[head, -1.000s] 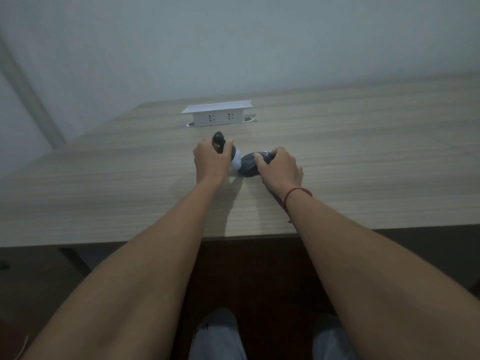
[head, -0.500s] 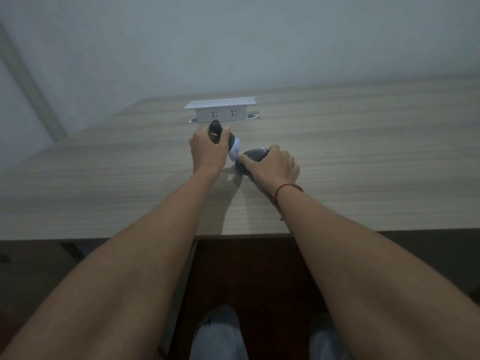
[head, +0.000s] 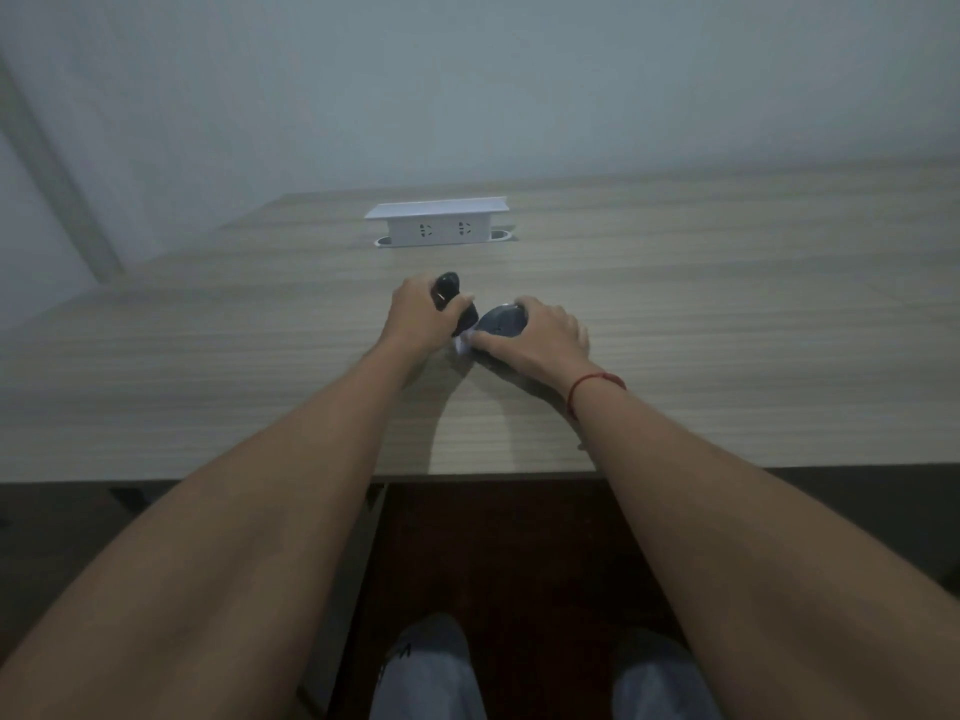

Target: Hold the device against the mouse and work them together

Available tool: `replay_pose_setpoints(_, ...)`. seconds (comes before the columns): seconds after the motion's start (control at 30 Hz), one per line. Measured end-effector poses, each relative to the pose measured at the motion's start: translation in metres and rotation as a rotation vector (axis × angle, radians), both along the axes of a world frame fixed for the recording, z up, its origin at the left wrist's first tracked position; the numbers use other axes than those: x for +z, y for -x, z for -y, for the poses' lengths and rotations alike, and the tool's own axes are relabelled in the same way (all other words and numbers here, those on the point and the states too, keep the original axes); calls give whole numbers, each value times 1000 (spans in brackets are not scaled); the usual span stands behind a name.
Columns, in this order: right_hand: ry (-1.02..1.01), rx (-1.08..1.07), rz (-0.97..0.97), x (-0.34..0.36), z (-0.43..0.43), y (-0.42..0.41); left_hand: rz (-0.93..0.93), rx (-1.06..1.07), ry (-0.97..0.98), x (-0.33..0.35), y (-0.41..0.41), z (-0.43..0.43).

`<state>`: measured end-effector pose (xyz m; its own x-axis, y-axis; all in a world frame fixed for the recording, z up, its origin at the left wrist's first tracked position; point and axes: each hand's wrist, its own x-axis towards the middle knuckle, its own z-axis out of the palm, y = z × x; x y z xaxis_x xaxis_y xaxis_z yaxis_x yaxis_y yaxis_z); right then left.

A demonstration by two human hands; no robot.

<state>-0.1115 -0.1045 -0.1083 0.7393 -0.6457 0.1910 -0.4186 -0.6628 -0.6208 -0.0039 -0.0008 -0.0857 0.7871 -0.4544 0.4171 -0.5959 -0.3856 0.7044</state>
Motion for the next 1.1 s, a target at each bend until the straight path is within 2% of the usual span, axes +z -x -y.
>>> replay_pose_setpoints(0.13, -23, -2, 1, 0, 1, -2, -67, -37, 249, 15, 3, 5)
replay_pose_setpoints(0.17, -35, 2, 11, 0, 1, -3, -75, -63, 253, 17, 6, 7)
replay_pose_setpoints(0.27, -60, 24, 66, -2, 0, -1, -4, -116, 69, 11, 11, 12)
replay_pose_setpoints(0.4, -80, 44, 81, -1, -2, 2, 171, -55, -71, 21, 9, 13)
replay_pose_setpoints(0.53, -82, 67, 98, -4, -1, 1, 82, -61, 91, 24, 14, 15)
replay_pose_setpoints(0.7, 2, 49, 95, -6, 1, 2, 62, 68, -34, -7, 5, 7)
replay_pose_setpoints(0.87, -80, 56, 136, -5, 4, 2, 40, 41, 209, 1, 18, 8)
replay_pose_setpoints(1.0, -104, 52, 159, -6, 5, 3, 27, 89, 6, -9, 13, 6)
replay_pose_setpoints(1.1, -89, 63, 167, -5, 7, 4, 68, 75, 118, 4, 12, 8)
